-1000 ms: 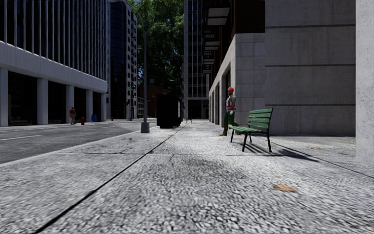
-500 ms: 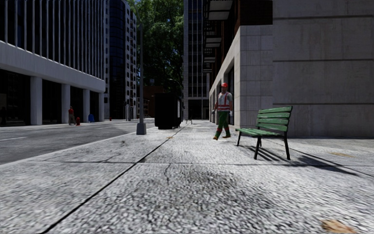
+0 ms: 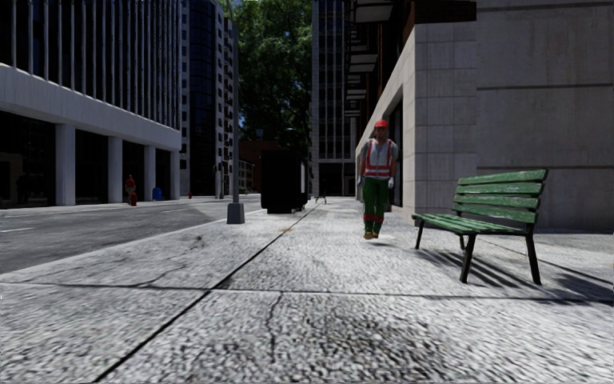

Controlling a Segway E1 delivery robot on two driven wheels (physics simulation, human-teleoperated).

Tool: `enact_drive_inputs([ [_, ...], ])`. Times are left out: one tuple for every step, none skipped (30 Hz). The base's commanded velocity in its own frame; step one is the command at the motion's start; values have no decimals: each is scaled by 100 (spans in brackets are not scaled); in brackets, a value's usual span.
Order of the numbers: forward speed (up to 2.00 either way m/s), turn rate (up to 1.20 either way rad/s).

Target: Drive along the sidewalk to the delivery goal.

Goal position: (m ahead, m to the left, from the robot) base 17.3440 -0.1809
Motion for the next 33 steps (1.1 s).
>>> enact_drive_inputs([
  [150,59],
  [150,60],
  [150,60],
  [150,61],
  [150,65],
  [150,72],
  [150,72],
  [150,74],
  [150,74],
  [150,75],
  [150,75],
  [150,75],
  [150,75],
  [150,75],
  [150,73],
  [150,56],
  [150,0],
  [150,0],
  [150,0],
  [150,0],
  [150,0],
  [150,0],
  [150,0],
  [150,0],
  [150,0],
  [150,0],
  [150,-25],
  [149,-45],
  [149,-53],
  [149,-53],
  [148,-57],
  [147,-57],
  [147,-57],
])
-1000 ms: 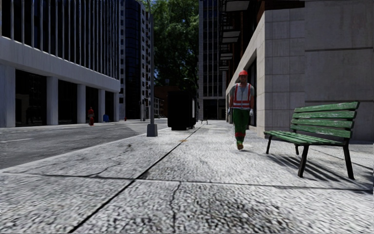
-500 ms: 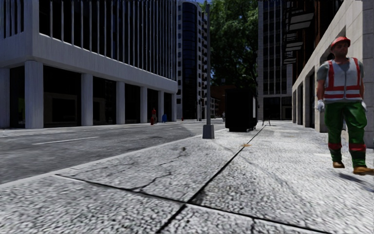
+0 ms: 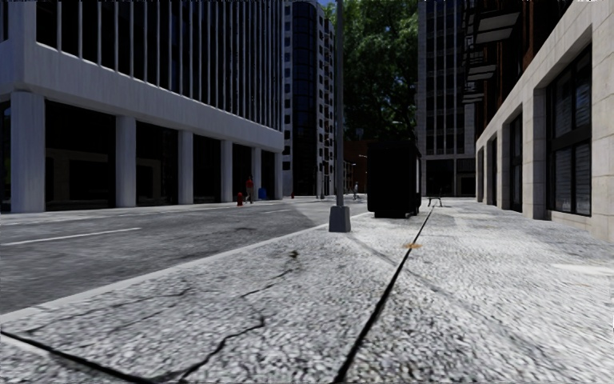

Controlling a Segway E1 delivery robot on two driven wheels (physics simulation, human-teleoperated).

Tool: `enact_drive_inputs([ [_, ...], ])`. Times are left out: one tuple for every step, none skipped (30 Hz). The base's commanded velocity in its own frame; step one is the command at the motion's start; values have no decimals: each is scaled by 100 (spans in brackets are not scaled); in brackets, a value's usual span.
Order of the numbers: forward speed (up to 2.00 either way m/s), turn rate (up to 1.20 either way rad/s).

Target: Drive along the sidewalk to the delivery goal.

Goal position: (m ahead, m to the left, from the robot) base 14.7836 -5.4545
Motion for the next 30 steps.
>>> enact_drive_inputs([
  [147,-57],
  [147,-57],
  [147,-57],
  [147,-57],
  [147,-58],
  [147,-59],
  [147,-61],
  [146,-62],
  [146,-62],
  [146,-62],
  [146,-62],
  [146,-62],
  [146,-62],
  [146,-62],
  [146,-62],
  [146,-62],
  [146,-62],
  [146,-62],
  [146,-62],
  [146,-62],
  [146,-62],
  [146,-62],
  [146,-62],
  [146,-62],
  [146,-62],
  [146,-62],
  [146,-62],
  [146,-62],
  [146,-62],
  [146,-61],
])
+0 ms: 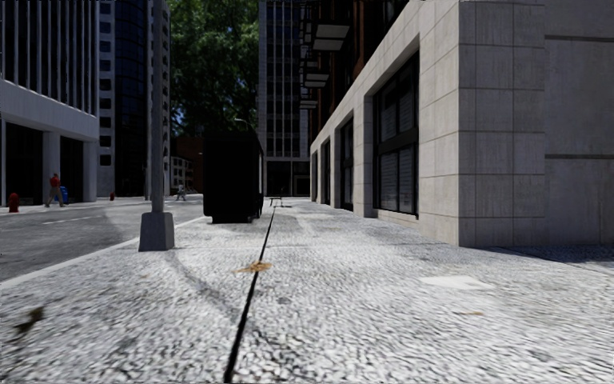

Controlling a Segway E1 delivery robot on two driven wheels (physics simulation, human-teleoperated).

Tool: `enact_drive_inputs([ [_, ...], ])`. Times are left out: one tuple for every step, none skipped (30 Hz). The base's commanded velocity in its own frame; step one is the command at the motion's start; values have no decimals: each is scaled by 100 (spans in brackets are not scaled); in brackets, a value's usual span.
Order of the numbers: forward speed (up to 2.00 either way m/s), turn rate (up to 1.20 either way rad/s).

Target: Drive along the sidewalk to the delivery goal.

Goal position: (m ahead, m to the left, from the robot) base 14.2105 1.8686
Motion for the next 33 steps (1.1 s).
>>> enact_drive_inputs([
  [146,-60],
  [146,-60],
  [146,-60],
  [146,-59],
  [146,-59],
  [146,-58],
  [146,-58],
  [146,-57],
  [146,-57],
  [146,-57],
  [146,-57],
  [146,-57],
  [146,-57],
  [146,-56],
  [146,-51],
  [146,-45],
  [146,-45],
  [146,-26],
  [147,-18],
  [147,-4],
  [147,-4],
  [148,0],
  [148,0],
  [148,0],
  [148,0],
  [148,0],
  [149,0],
  [149,0],
  [149,0],
  [150,0],
  [150,0],
  [150,0],
  [151,0],
])
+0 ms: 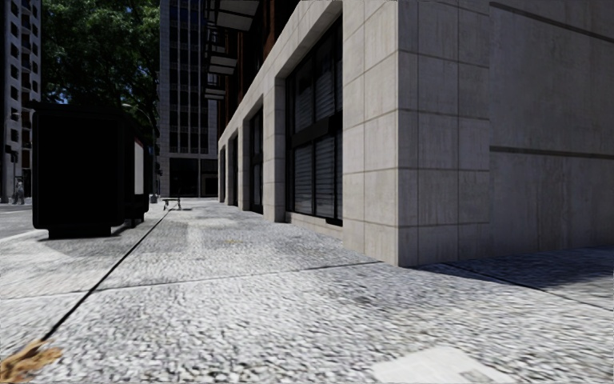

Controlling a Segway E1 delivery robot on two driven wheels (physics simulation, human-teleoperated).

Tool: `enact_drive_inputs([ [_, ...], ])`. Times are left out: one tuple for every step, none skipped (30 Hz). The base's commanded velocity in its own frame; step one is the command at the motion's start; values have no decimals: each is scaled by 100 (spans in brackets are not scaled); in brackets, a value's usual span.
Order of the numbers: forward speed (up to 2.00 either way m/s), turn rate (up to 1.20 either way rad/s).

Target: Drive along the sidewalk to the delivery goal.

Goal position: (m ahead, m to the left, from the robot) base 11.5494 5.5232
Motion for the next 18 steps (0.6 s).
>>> enact_drive_inputs([
  [152,0],
  [154,0],
  [154,0],
  [154,0],
  [154,0],
  [154,0],
  [154,0],
  [154,0],
  [154,11],
  [154,11],
  [154,26],
  [154,32],
  [154,34],
  [154,34],
  [154,34],
  [154,34],
  [154,34],
  [154,34],
])
